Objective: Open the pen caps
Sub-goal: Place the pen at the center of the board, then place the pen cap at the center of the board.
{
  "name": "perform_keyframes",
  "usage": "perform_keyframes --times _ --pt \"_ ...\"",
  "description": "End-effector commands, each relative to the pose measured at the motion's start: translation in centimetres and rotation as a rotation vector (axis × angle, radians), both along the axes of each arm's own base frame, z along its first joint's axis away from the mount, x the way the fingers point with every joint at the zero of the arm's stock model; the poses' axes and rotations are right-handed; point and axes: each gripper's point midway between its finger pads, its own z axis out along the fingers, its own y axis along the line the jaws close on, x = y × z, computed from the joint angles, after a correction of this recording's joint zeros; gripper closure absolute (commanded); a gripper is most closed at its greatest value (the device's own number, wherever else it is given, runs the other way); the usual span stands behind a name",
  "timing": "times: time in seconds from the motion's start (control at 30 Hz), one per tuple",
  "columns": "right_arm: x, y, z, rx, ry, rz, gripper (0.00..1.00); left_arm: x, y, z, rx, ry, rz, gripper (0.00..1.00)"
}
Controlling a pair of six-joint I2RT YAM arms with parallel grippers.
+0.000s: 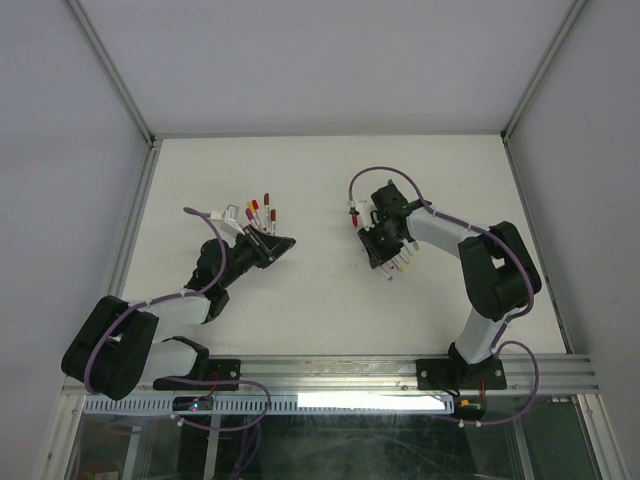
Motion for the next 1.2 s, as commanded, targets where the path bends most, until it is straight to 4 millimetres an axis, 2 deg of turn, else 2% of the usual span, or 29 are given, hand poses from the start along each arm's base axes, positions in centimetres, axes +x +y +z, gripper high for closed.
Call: perform_keyframes --times 0.0,0.23,0.57,0.73,0.97,1.07,1.17 --pt "1.0 0.0 -0.3 -0.023 -0.032 -0.010 0.71 0.5 -0.7 2.8 -0.043 -0.082 -0.010 1.00" --pt "1.3 0.3 0.6 -0.007 -0.050 -0.006 0.70 0.3 -1.0 3.0 -0.040 -0.087 -0.021 1.00" --pt "2.4 1.2 5.3 0.086 -0.195 0.025 0.57 0.1 -2.1 2.7 0.002 -0.084 -0.009 1.00" --pt "2.2 1.5 7.1 0.128 -0.239 0.063 0.55 0.2 -3.5 1.3 0.059 -0.035 0.030 1.00" --pt "1.5 1.8 9.6 0.219 -0.262 0.122 0.55 0.9 -6.6 -1.4 0.151 0.054 0.045 1.00" --pt "1.4 1.6 10.3 0.241 -0.277 0.127 0.55 1.2 -7.9 -3.2 0.217 0.098 0.052 1.00" --pt "1.5 1.2 10.6 0.252 -0.275 0.125 0.55 1.9 -9.1 -3.7 0.275 0.113 0.071 1.00"
